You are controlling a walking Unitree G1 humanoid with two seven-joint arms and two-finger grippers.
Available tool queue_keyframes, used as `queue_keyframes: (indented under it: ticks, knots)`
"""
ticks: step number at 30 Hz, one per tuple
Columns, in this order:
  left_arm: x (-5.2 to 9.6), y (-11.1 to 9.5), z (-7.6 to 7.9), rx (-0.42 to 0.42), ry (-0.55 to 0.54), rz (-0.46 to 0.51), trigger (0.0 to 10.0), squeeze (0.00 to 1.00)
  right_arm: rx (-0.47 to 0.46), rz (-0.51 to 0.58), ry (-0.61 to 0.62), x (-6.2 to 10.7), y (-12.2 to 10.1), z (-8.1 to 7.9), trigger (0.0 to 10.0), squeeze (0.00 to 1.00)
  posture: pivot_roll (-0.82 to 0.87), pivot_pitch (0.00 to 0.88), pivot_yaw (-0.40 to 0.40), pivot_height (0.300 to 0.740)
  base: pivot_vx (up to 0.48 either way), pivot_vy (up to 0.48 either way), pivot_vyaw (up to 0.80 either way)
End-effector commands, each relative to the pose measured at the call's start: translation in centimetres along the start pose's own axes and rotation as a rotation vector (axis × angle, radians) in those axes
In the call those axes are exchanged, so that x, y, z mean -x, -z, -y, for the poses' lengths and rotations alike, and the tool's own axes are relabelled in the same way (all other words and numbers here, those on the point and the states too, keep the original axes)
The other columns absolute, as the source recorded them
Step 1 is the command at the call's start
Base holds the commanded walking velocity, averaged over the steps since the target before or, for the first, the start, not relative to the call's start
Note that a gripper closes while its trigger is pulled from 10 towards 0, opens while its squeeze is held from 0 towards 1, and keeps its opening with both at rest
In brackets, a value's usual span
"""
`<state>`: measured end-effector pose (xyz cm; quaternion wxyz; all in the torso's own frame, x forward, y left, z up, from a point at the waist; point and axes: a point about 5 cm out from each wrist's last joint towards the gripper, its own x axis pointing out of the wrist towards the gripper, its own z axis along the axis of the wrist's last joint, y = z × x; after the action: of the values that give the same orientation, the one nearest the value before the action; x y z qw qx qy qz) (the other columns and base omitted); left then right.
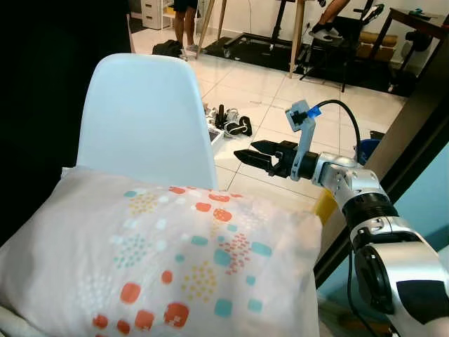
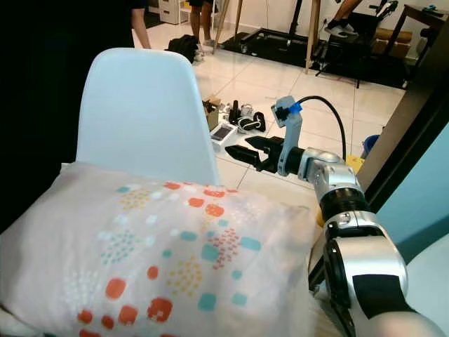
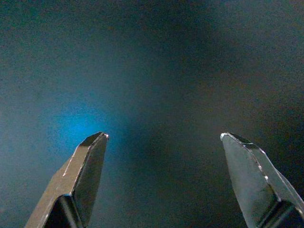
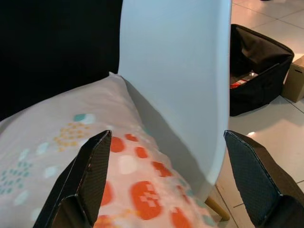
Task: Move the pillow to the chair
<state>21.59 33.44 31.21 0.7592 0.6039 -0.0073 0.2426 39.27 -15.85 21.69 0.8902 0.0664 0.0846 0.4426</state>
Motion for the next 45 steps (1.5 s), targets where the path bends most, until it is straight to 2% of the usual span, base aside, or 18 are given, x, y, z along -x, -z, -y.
queue_keyframes:
  ticks: [1, 3, 4, 6, 7, 9, 10, 12, 14, 16, 25, 28, 29, 32, 34, 36, 40, 45]
  knots:
    - [-0.1, -0.2, 0.4, 0.005, 0.012, 0.006, 10.0, 0.0, 0.005, 0.003, 0.014, 0.2, -0.1, 0.2, 10.0, 0.0, 0.03, 0.0, -0.141, 0.527, 0.0, 0.0, 0.0]
    - [-0.1, -1.7, 2.6, 0.319, 0.09, 0.067, 10.0, 0.0, 0.008, 0.004, 0.023, 0.2, -0.2, 0.3, 10.0, 0.0, 0.03, 0.0, -0.142, 0.527, 0.0, 0.0, 0.0]
    - [-0.1, -1.7, 2.6, 0.319, 0.09, 0.067, 10.0, 0.0, 0.008, 0.004, 0.023, 0.2, -0.2, 0.3, 10.0, 0.0, 0.03, 0.0, -0.142, 0.527, 0.0, 0.0, 0.0]
    - [1.1, -4.8, 5.7, 0.748, 0.293, 0.193, 10.0, 0.0, 0.011, 0.01, 0.047, 0.1, -0.1, 0.4, 10.0, 0.0, 0.03, 0.0, -0.142, 0.527, 0.0, 0.0, 0.0]
    - [1.1, -4.8, 5.7, 0.748, 0.293, 0.193, 10.0, 0.0, 0.011, 0.01, 0.047, 0.1, -0.1, 0.4, 10.0, 0.0, 0.03, 0.0, -0.142, 0.527, 0.0, 0.0, 0.0]
    - [3.8, -8.0, 8.6, 0.996, 0.59, 0.337, 10.0, 0.0, 0.018, 0.003, 0.066, 0.0, 0.1, 0.4, 10.0, 0.0, 0.03, 0.0, -0.142, 0.527, 0.0, 0.0, 0.0]
    - [3.8, -8.0, 8.6, 0.996, 0.59, 0.337, 10.0, 0.0, 0.018, 0.003, 0.066, 0.0, 0.1, 0.4, 10.0, 0.0, 0.03, 0.0, -0.142, 0.527, 0.0, 0.0, 0.0]
    - [6.9, -9.9, 11.3, 1.002, 0.846, 0.404, 10.0, 0.0, 0.015, -0.002, 0.083, 0.0, 0.4, 0.5, 10.0, 0.0, 0.03, 0.0, -0.142, 0.527, 0.0, 0.0, 0.0]
    - [6.9, -9.9, 11.3, 1.002, 0.846, 0.404, 10.0, 0.0, 0.015, -0.002, 0.083, 0.0, 0.4, 0.5, 10.0, 0.0, 0.03, 0.0, -0.142, 0.527, 0.0, 0.0, 0.0]
    - [7.8, -9.1, 13.9, 0.874, 0.916, 0.315, 10.0, 0.0, 0.011, -0.002, 0.102, 0.1, 0.6, 0.6, 10.0, 0.0, 0.02, 0.0, -0.139, 0.527, 0.0, 0.0, 0.0]
    - [6.5, -6.5, 17.3, 0.743, 0.779, 0.088, 10.0, 0.0, -0.001, 0.032, 0.151, 0.1, 0.4, 0.8, 10.0, 0.0, 0.02, 0.0, -0.141, 0.527, 0.0, 0.0, 0.0]
    - [6.2, -6.7, 17.5, 0.779, 0.733, 0.074, 10.0, 0.0, -0.013, 0.075, 0.177, 0.0, 0.0, 0.9, 10.0, 0.0, 0.01, 0.0, -0.141, 0.527, 0.0, 0.0, 0.0]
    - [5.5, -7.5, 16.4, 0.894, 0.646, 0.097, 10.0, 0.0, -0.04, 0.143, 0.183, -0.2, -0.6, 0.8, 10.0, 0.0, 0.01, 0.0, -0.143, 0.527, 0.0, 0.0, 0.0]
    - [5.0, -8.2, 15.5, 0.976, 0.578, 0.128, 10.0, 0.0, -0.051, 0.184, 0.185, -0.3, -1.0, 0.7, 10.0, 0.0, 0.01, 0.0, -0.143, 0.527, 0.0, 0.0, 0.0]
    - [4.6, -9.6, 14.0, 1.114, 0.505, 0.173, 10.0, 0.0, -0.084, 0.25, 0.178, -0.5, -1.5, 0.4, 10.0, 0.0, 0.01, 0.0, -0.144, 0.527, 0.0, 0.0, 0.0]
    - [4.6, -9.6, 14.0, 1.114, 0.505, 0.173, 10.0, 0.0, -0.084, 0.25, 0.178, -0.5, -1.5, 0.4, 10.0, 0.0, 0.01, 0.0, -0.144, 0.527, 0.0, 0.0, 0.0]
    - [5.2, -13.0, 13.2, 1.269, 0.484, 0.253, 10.0, 0.0, -0.161, 0.349, 0.135, -1.0, -1.6, -0.4, 10.0, 0.0, 0.02, 0.0, -0.148, 0.537, 0.0, 0.0, 0.0]
    - [6.2, -14.5, 14.3, 1.296, 0.518, 0.23, 10.0, 0.0, -0.183, 0.385, 0.092, -1.6, -1.2, -1.7, 10.0, 0.0, 0.01, 0.0, -0.153, 0.552, 0.0, 0.0, 0.0]
